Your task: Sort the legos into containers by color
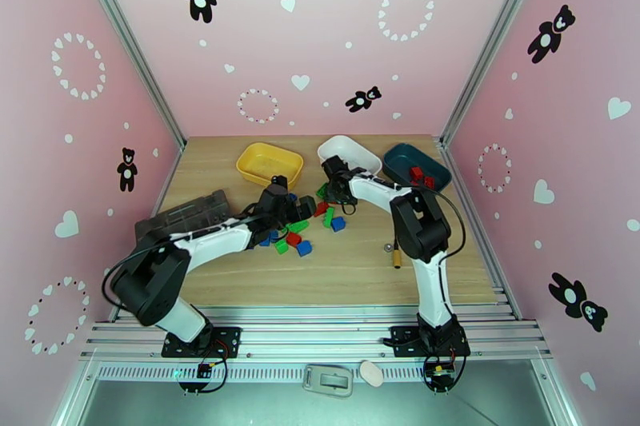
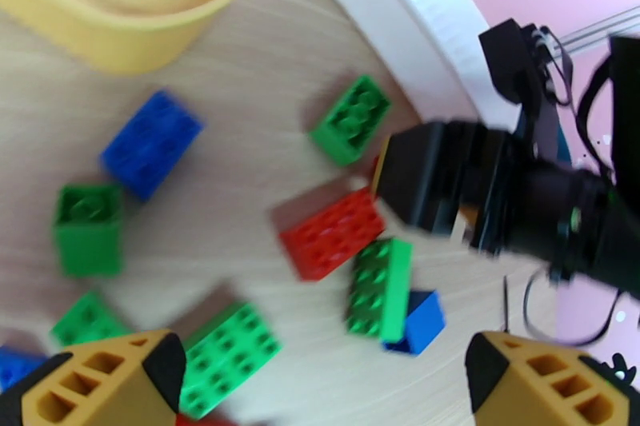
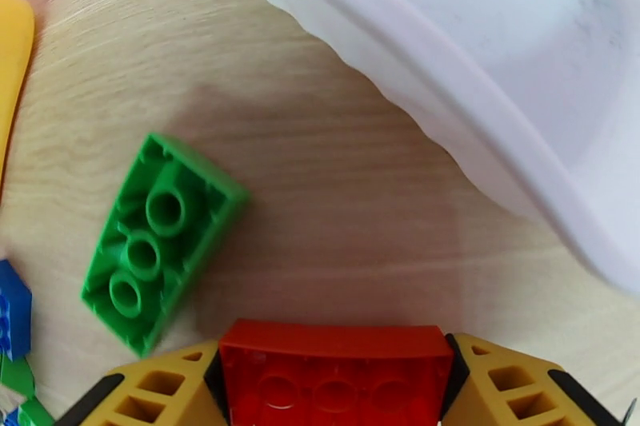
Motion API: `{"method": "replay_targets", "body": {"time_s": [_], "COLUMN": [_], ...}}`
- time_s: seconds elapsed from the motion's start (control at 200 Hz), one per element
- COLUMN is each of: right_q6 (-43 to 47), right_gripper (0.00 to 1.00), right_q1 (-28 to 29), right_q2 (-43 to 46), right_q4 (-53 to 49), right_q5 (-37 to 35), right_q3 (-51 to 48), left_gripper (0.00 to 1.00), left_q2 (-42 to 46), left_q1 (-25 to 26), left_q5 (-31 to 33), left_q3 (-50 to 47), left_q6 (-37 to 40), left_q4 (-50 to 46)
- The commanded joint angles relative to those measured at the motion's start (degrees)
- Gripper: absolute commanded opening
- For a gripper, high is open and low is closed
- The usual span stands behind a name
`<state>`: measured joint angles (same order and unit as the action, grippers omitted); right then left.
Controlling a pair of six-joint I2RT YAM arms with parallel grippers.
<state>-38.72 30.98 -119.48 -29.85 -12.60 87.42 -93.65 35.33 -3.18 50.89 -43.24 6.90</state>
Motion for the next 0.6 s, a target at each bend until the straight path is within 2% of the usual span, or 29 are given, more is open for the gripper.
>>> {"method": "replay_targets", "body": {"time_s": [0.0, 0.165, 0.315, 0.596], "right_q6": [1.2, 2.6, 4.1, 5.8], "right_gripper": [0.63, 0.62, 0.62, 0.62], "right_q1": [-0.8, -4.4, -10.1, -24.3], "right_q2": [7.8, 14.6, 18.7, 22.6], "right_q4": [-0.5, -0.4, -1.1, -1.4], "right_q5": [-1.3, 0.3, 2.3, 6.3], "right_q3": [-2.3, -6.6, -9.0, -10.7], "left_gripper": [0.98, 0.98, 0.98, 0.96], "left_q2": [-3.3, -8.3, -14.2, -31.3], "left_q1": [-0.4, -0.2, 1.6, 7.9], "left_q5": [-4.5, -9.0, -12.1, -18.7], "left_q3": [3.9, 8.7, 16.4, 41.6], "left_q6": [-2.4, -6.8, -9.3, -10.3], "left_q4": [3.2, 7.7, 9.4, 4.5]}}
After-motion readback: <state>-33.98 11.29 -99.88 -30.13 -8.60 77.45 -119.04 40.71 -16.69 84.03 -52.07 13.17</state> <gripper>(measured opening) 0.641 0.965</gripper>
